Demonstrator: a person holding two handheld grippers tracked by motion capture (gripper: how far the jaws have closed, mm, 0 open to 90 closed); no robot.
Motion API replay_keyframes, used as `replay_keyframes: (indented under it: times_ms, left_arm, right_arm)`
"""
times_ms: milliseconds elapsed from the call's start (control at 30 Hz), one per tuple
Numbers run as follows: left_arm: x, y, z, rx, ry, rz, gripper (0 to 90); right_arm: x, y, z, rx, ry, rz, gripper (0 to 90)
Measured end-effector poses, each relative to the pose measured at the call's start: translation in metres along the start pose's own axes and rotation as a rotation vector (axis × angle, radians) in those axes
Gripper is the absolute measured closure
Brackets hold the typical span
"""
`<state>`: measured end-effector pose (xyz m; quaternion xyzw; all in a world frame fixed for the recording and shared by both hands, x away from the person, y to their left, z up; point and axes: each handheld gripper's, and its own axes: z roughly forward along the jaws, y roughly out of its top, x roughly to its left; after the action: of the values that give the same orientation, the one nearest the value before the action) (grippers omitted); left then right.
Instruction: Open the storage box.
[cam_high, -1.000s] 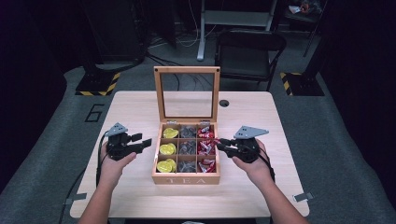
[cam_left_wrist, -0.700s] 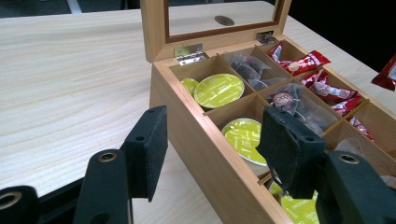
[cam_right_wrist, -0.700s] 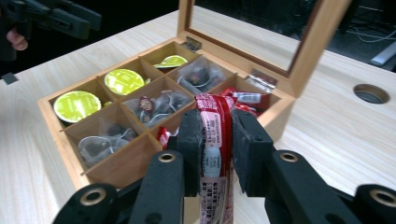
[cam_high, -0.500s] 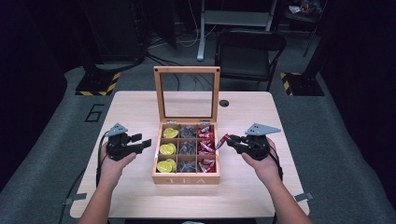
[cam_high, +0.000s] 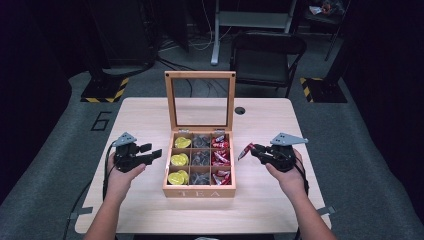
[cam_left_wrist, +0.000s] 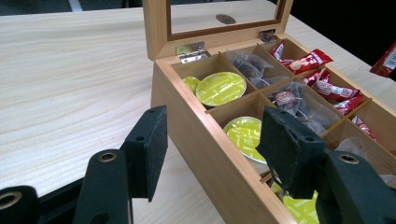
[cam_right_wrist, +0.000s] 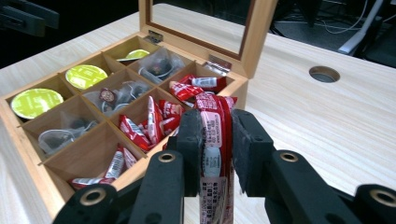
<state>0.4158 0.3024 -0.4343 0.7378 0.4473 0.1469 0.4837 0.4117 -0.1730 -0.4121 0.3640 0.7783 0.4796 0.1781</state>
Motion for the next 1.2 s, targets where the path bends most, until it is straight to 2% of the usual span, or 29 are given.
replay_keyframes:
  times_ms: [567,767,1033,1167,1200]
  left_arm:
    - [0.001,-0.001,0.001,-0.001,0.003,-0.005,42.0]
    - [0.001,-0.001,-0.001,-0.003,0.008,-0.002,42.0]
    - [0.001,-0.002,0.000,0.001,0.012,0.003,42.0]
    - [0.001,-0.002,-0.001,0.002,0.012,0.005,42.0]
    - [0.001,-0.002,-0.001,0.000,0.013,0.003,42.0]
  right_arm:
    - [-0.013,-0.026,0.006,0.037,-0.076,0.025,73.4]
    - [-0.017,-0.033,0.007,0.033,-0.083,0.039,73.3]
    - [-0.022,-0.046,0.012,0.066,-0.104,0.042,73.0]
    - [-0.025,-0.050,0.015,0.076,-0.116,0.059,73.0]
    - [-0.028,-0.055,0.018,0.089,-0.117,0.077,72.8]
